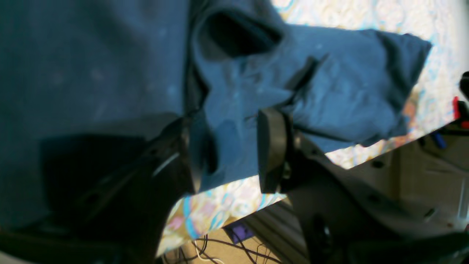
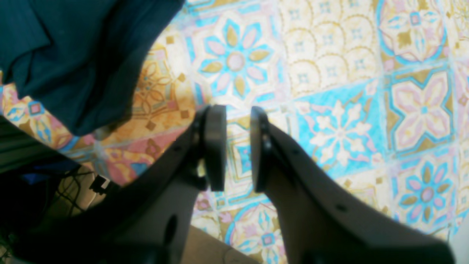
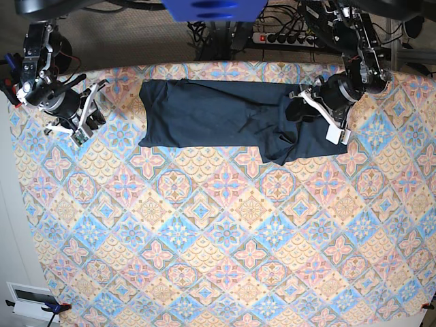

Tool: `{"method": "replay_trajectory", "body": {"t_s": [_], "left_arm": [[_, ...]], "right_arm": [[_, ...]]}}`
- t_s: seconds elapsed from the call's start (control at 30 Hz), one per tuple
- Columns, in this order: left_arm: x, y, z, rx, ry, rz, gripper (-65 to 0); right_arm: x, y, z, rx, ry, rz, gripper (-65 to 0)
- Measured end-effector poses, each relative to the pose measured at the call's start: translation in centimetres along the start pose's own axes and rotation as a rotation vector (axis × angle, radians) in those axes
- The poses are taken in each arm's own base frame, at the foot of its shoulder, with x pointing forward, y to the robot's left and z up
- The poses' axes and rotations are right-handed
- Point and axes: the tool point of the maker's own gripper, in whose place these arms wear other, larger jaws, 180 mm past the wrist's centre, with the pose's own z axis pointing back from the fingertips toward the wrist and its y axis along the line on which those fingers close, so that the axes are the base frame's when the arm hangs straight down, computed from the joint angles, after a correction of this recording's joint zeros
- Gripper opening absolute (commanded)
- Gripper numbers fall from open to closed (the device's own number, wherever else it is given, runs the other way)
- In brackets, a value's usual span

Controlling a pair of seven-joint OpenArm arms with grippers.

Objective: Layout the t-shirt on the table in an organized manner, then fold the t-shirt properly

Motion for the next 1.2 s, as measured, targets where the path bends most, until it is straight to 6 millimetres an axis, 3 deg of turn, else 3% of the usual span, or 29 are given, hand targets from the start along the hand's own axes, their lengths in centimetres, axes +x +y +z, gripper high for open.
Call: {"method": "replay_trajectory", "body": {"t_s": [0.17,0.3,0.53,0.6,0.7,0.8,0.93,1.1,1.2], "left_arm": [[-2.2,1.5,-1.2,0.012,0.069,0.07,-43.3],[-2.7,0.5,-2.7,-0.037,0.099,0.067,-43.3],[-2.4,0.0,-3.2,-0.05,0.101,0.059,-44.9],[-2.0,-1.0,-3.7,-0.081,0.097,0.041,-50.4],[-2.3,-2.4,-4.3,-0.118,0.11,0.022,-65.0],[-2.0,-2.6,-4.4,-0.121,0.072,0.021,-65.0],[-2.0,-2.6,-3.2,-0.104,0.064,-0.02,-65.0],[-1.7,-4.3,-0.4,-0.107,0.039,-0.116,-65.0],[-1.7,-4.0,0.6,-0.092,0.045,-0.159,-65.0]], "right_arm": [[-0.1,0.0,0.0,0.001,0.004,0.0,-53.8],[-0.1,0.0,0.0,0.0,0.003,0.0,-53.8],[-0.1,0.0,0.0,0.001,0.004,-0.001,-53.8],[-0.1,0.0,0.0,0.001,0.004,-0.001,-53.8],[-0.1,0.0,0.0,0.001,0.004,0.0,-53.9],[-0.1,0.0,0.0,0.0,0.005,-0.001,-53.9],[-0.1,0.0,0.0,-0.001,0.005,-0.001,-53.9],[-0.1,-0.1,0.0,-0.003,0.003,-0.001,-53.9],[0.0,-0.1,0.1,-0.003,-0.001,-0.002,-53.9]]}}
